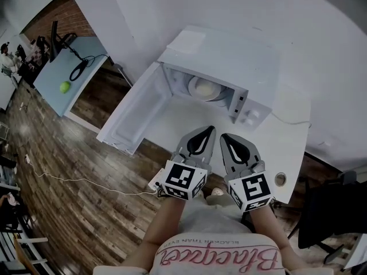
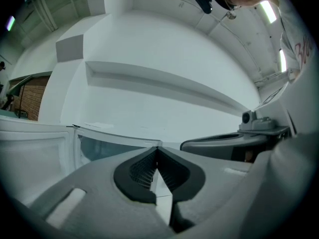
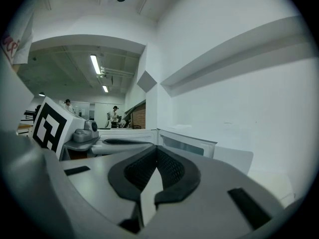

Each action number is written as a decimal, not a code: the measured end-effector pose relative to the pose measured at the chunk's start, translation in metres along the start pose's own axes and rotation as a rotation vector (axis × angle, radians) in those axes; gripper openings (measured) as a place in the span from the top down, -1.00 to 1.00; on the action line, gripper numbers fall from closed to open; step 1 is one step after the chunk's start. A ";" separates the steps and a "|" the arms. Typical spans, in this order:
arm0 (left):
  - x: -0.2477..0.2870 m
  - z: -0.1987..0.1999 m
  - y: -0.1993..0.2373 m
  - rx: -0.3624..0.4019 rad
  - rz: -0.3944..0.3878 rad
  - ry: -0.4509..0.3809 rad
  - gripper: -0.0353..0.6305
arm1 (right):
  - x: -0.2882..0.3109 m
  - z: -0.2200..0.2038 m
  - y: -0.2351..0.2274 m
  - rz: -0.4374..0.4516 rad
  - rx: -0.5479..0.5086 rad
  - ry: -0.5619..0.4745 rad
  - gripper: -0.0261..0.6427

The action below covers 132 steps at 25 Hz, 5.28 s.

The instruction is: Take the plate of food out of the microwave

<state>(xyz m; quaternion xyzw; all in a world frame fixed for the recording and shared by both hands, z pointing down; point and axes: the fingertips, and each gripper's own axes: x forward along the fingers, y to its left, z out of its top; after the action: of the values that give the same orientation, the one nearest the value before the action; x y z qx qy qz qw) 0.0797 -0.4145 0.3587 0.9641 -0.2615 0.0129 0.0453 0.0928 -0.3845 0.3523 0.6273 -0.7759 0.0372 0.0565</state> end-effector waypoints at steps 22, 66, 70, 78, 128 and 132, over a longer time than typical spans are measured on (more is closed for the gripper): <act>0.006 -0.024 -0.005 0.002 0.095 0.040 0.88 | 0.001 -0.022 -0.022 0.084 0.054 -0.006 0.89; 0.110 -0.140 0.164 -0.805 -0.120 0.155 0.21 | 0.132 -0.044 -0.031 -0.150 0.080 0.144 0.89; 0.119 -0.152 0.174 -0.880 -0.105 0.169 0.21 | 0.139 -0.047 -0.031 -0.159 0.076 0.163 0.89; 0.139 -0.168 0.190 -1.103 -0.070 0.146 0.21 | 0.143 -0.053 -0.039 -0.194 0.087 0.184 0.89; 0.127 -0.185 0.200 -1.429 0.104 0.097 0.85 | 0.128 -0.072 -0.030 -0.216 0.131 0.216 0.89; 0.120 -0.185 0.198 -1.417 0.101 0.081 0.85 | 0.123 -0.073 -0.028 -0.209 0.137 0.212 0.89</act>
<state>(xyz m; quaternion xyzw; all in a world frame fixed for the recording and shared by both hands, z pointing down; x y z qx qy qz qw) 0.0833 -0.6279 0.5642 0.6884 -0.2493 -0.1224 0.6701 0.0979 -0.4998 0.4407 0.6995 -0.6917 0.1501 0.0986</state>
